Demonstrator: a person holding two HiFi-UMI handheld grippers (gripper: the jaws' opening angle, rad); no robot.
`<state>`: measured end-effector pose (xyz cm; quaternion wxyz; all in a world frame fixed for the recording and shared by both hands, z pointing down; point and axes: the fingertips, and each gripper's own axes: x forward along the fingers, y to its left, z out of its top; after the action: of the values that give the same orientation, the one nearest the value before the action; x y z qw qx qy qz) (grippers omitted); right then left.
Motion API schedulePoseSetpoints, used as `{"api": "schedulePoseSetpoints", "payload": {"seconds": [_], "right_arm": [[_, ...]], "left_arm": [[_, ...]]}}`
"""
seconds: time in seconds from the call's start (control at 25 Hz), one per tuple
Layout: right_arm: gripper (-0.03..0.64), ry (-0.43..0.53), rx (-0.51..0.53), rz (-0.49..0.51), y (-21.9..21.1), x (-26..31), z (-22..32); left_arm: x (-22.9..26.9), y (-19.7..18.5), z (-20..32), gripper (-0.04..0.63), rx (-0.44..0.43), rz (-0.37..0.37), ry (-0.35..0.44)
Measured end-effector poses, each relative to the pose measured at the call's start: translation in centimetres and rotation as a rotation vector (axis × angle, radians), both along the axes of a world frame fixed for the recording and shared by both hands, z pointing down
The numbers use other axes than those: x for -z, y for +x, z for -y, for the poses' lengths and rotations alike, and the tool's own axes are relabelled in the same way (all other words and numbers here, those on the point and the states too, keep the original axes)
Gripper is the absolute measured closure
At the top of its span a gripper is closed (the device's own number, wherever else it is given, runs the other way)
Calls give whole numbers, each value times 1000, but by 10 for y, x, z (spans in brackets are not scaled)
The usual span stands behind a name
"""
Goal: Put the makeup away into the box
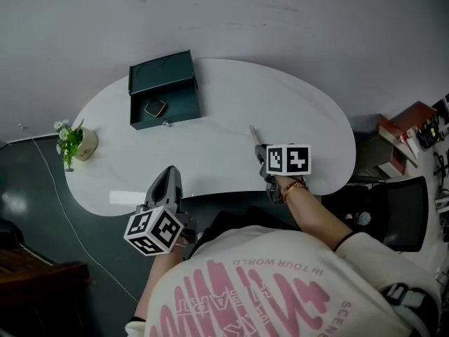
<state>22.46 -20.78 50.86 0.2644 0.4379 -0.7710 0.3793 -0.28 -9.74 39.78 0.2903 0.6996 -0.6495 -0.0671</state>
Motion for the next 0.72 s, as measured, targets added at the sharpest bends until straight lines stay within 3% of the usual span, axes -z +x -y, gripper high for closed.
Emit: {"api": "schedulePoseSetpoints", "payload": {"seconds": [0.36,0.72], "right_arm": [[552,4,146,32,-109,3,-46],[552,6,227,65,-188,7,-79]], "left_arm": [[-10,-74,-51,594,79,-7,-9],[-17,-131,-80,594,130,-23,-7]]}}
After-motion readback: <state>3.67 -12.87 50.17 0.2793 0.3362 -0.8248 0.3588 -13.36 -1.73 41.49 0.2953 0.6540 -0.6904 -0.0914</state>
